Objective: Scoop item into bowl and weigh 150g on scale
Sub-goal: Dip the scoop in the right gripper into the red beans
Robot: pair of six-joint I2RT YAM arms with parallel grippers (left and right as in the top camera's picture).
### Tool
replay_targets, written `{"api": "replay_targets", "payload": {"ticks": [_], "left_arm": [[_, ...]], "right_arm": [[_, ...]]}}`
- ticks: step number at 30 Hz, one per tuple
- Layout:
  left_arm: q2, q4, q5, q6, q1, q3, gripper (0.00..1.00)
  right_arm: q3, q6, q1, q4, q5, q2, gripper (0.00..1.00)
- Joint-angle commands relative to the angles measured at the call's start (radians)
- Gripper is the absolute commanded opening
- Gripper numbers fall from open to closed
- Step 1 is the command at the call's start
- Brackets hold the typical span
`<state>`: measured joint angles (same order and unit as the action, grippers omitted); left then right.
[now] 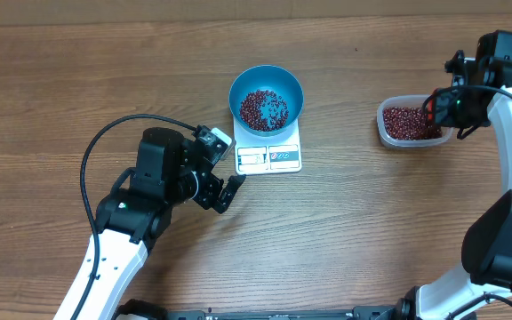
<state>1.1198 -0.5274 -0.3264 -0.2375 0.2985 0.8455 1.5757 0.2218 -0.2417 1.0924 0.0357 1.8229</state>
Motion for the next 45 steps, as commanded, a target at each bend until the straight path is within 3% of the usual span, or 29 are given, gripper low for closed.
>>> {"api": "replay_targets", "payload": {"ticks": [1, 16, 38, 45], "left_arm": [[0.006, 0.001, -0.007, 0.017, -0.005, -0.006, 1.0], [0.006, 0.001, -0.007, 0.017, -0.005, -0.006, 0.99], [0.006, 0.001, -0.007, 0.017, -0.005, -0.006, 0.99], [0.006, 0.001, -0.007, 0.017, -0.005, -0.006, 0.99]], "right_arm": [[-0.053, 0.042, -0.001, -0.038, -0.02, 0.007, 0.04], [-0.241, 0.034, -0.001, -0.253, 0.018, 0.011, 0.04], [-0.242, 0.041, -0.005, -0.165, 0.375, 0.02, 0.04], [-0.242, -0.046, -0.045, -0.14, 0.439, 0.02, 0.04]]}}
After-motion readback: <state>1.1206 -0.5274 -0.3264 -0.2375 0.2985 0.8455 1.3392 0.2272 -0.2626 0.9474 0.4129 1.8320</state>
